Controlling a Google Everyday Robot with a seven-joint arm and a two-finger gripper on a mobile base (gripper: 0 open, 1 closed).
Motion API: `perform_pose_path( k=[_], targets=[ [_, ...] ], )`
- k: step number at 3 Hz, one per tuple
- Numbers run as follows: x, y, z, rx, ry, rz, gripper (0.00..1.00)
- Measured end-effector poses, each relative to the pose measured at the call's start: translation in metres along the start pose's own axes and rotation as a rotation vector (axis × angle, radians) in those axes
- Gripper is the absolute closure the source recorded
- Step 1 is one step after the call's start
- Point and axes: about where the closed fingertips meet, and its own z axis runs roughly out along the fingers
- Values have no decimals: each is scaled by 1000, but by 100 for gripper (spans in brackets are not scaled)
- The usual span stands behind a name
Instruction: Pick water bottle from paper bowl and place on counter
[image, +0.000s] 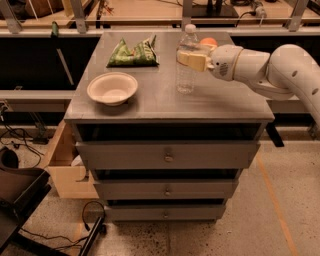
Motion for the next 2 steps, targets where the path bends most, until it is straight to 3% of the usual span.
perform_pose_path(
  k=[2],
  targets=[
    [-3, 0, 0, -1, 0, 0, 59]
  ],
)
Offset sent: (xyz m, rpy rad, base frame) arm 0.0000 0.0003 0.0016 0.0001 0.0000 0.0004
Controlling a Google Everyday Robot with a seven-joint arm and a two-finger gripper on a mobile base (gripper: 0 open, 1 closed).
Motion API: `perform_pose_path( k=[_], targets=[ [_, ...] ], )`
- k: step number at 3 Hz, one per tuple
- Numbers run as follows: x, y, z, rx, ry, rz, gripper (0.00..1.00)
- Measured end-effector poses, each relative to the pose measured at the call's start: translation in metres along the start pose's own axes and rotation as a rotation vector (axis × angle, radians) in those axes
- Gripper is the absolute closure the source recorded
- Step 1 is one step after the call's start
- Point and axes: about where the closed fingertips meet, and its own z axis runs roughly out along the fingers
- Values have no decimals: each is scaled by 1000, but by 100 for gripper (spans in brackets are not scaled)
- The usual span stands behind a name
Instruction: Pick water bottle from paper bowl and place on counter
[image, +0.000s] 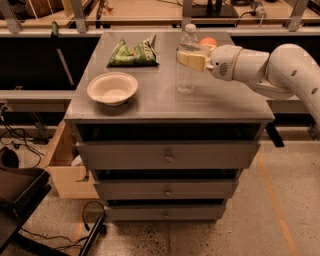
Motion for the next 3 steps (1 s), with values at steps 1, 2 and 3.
perform_pose_path(
  k=[1, 2, 3],
  targets=[
    [-1, 0, 0, 0, 0, 0, 35],
    [-1, 2, 2, -5, 0, 0, 13],
    [-1, 3, 5, -9, 0, 0, 0]
  ],
)
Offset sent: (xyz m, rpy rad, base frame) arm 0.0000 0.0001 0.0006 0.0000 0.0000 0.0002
